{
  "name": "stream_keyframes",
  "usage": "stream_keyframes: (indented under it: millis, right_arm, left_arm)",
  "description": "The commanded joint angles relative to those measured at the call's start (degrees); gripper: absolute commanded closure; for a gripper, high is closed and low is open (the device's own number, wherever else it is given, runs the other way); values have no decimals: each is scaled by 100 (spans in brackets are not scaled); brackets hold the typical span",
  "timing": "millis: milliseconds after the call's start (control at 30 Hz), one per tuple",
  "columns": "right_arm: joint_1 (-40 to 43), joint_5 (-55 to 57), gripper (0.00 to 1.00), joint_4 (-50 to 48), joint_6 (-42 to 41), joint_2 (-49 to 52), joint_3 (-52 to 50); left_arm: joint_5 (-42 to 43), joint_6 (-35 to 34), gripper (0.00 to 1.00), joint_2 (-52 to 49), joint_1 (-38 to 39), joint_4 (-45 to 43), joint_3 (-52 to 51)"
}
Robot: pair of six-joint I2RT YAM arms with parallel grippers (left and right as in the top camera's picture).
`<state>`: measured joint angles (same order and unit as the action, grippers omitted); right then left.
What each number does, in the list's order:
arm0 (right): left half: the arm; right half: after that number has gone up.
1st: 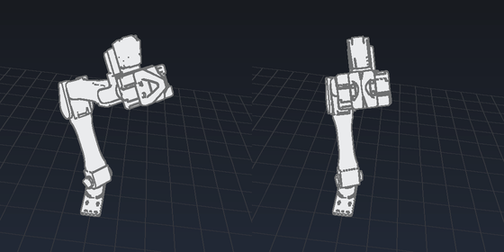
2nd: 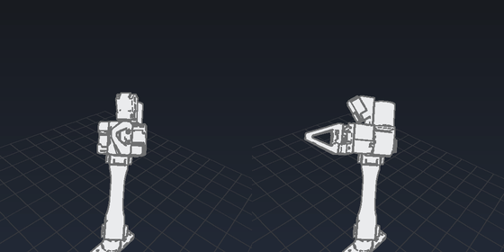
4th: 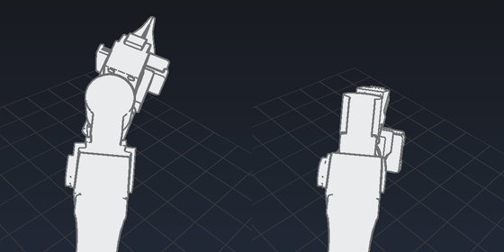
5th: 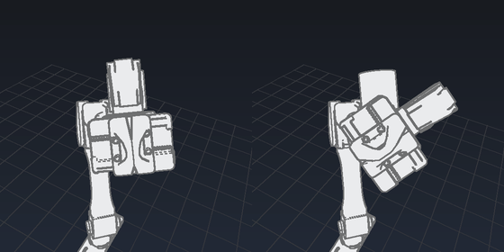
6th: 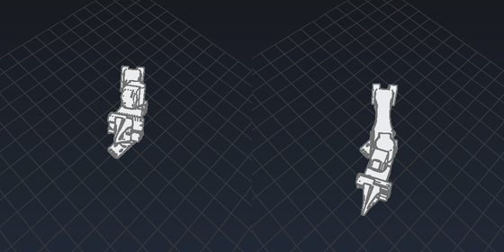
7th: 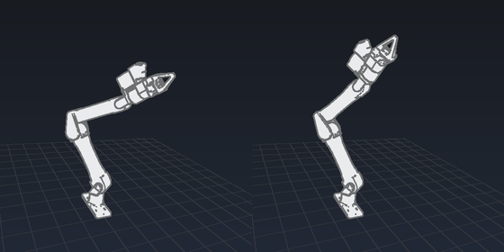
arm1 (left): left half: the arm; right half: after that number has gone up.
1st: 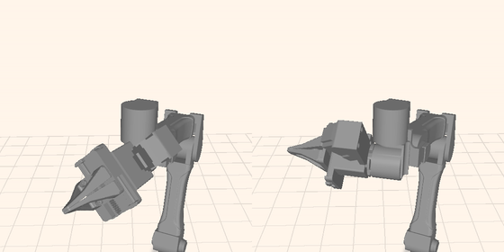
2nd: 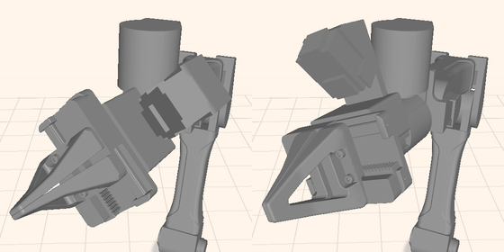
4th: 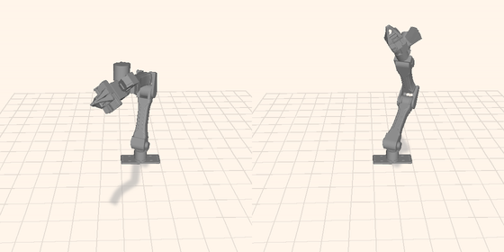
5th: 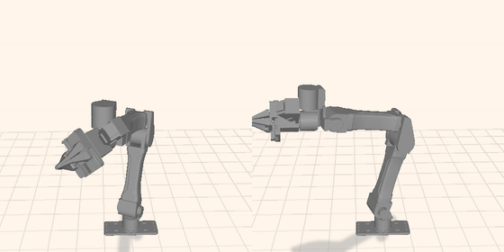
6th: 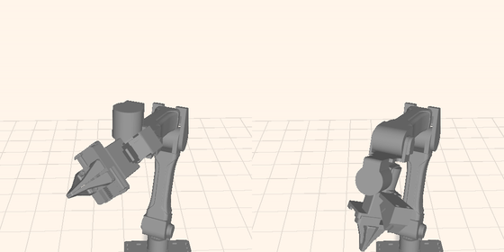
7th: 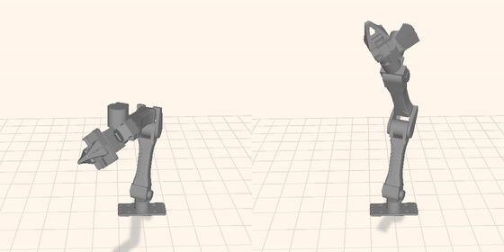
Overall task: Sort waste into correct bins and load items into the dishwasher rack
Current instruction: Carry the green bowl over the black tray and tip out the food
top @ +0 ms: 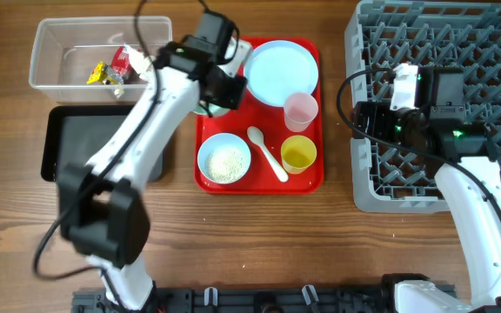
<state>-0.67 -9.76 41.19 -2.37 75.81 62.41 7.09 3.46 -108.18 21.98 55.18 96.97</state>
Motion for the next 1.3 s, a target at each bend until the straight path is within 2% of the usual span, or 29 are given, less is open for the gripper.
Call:
stream_keyframes:
  millis: [0, 167, 267, 433, 533, 733, 933, 1267]
  right_arm:
    - [-13, 118, 0, 0, -63, 61, 85]
    - [-13, 120, 0, -46, -61, 61, 85]
    - [-13, 118, 0, -81, -61, 61, 85]
    - [-13, 118, 0, -79, -63, 61, 85]
    - [-13, 118, 0, -79, -66, 61, 85]
    - [-13, 118, 0, -81, -63, 61, 85]
    - [-13, 118, 0, -79, -66, 61, 85]
    - [-13, 120, 0, -48, -63, 61, 85]
  left_arm:
    - [-33, -444, 96, 656, -243, 345, 94]
    - [-17, -439, 96, 767, -772, 1480, 42]
    - [216, -350, 96, 767, -1390, 1729, -87]
    - [2540, 1021, 96, 763, -2883, 1725, -553]
    - [3440, 1591, 96, 756, -3639, 1722, -957]
    - [4883, 2094, 96, 754, -4752, 1556, -1733]
    - [6500, 2321, 96, 754, -5248, 1537, -2164]
    - [7639, 2332, 96, 754, -5287, 1563, -2166]
